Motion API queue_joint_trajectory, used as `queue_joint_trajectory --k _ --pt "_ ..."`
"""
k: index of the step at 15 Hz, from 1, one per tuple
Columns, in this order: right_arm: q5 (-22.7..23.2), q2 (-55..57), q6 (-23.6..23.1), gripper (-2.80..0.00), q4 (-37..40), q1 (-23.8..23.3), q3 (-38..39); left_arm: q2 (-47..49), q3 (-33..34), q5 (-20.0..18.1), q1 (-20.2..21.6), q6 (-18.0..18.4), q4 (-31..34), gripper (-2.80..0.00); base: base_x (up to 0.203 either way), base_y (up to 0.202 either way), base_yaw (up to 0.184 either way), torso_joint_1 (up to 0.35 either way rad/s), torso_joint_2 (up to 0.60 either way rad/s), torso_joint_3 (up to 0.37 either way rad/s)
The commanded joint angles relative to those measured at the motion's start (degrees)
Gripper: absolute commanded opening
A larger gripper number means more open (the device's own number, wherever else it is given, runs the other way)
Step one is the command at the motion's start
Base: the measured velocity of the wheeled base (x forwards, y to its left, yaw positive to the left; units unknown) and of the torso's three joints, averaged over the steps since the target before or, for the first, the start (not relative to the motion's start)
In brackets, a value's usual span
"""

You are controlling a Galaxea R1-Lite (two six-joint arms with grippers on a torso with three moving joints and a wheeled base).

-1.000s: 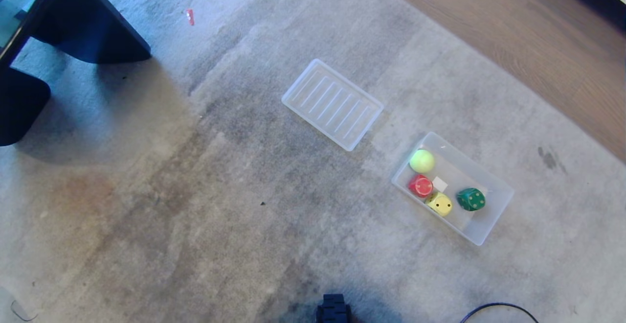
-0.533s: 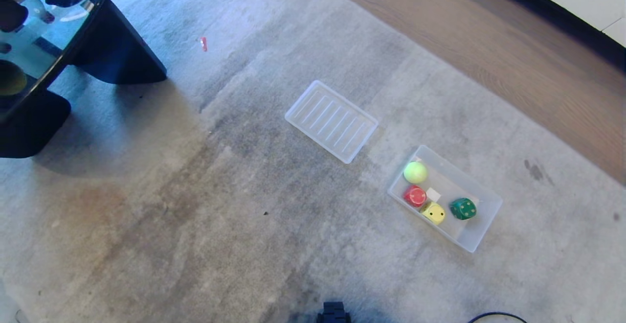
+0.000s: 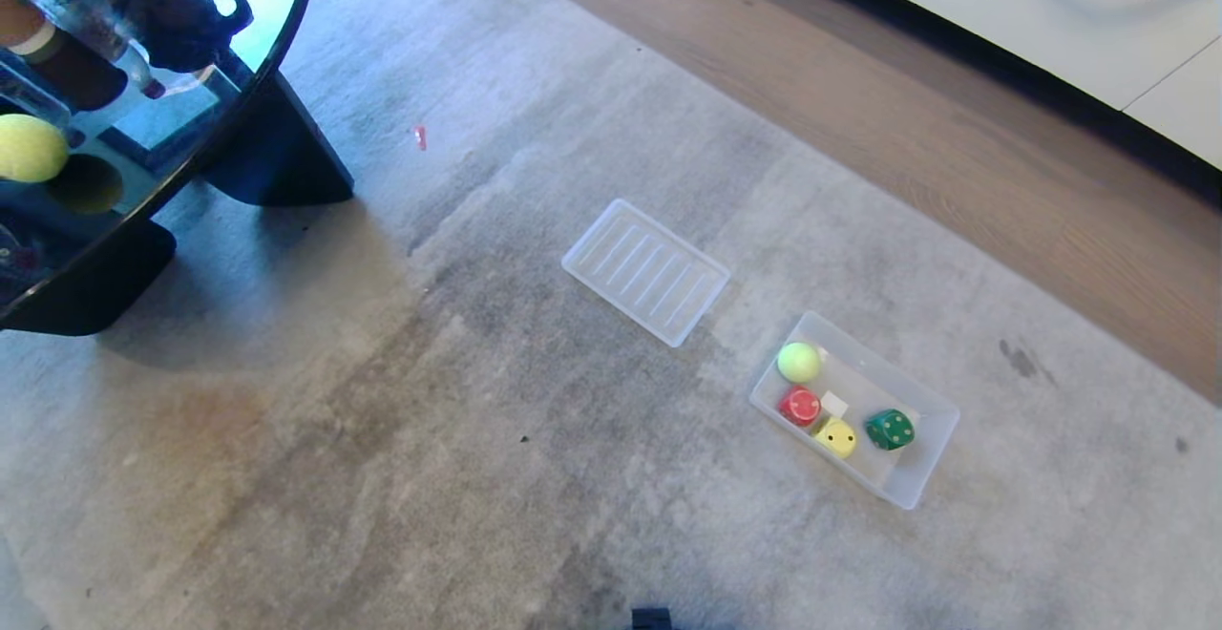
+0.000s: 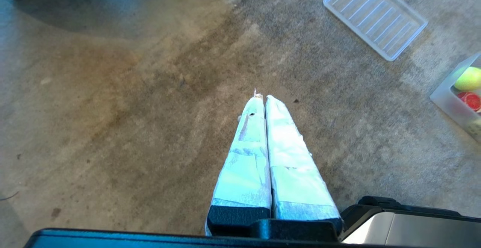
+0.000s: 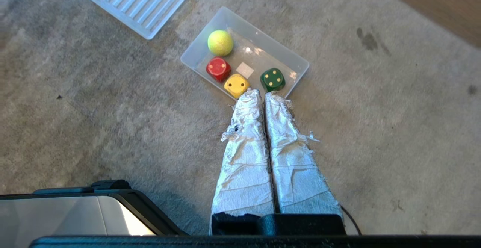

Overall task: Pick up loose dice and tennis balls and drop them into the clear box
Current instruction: Pick up the ball on the floor

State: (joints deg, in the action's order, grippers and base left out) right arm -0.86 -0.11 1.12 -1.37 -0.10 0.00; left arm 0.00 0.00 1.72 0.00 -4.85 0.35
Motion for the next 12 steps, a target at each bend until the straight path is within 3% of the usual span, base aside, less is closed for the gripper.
queue_joint_trajectory --k 1,12 --pt "0.0 0.1 0.0 -2.80 0.0 0.0 0.4 0.0 0.0 0.0 0.0 -0.1 0.0 -2.80 0.000 0.000 0.000 0.000 0.01 0.198" --pt "0.0 0.1 0.0 -2.80 0.0 0.0 0.4 0.0 0.0 0.3 0.0 -0.3 -0.1 -2.80 0.000 0.000 0.000 0.003 0.00 0.200"
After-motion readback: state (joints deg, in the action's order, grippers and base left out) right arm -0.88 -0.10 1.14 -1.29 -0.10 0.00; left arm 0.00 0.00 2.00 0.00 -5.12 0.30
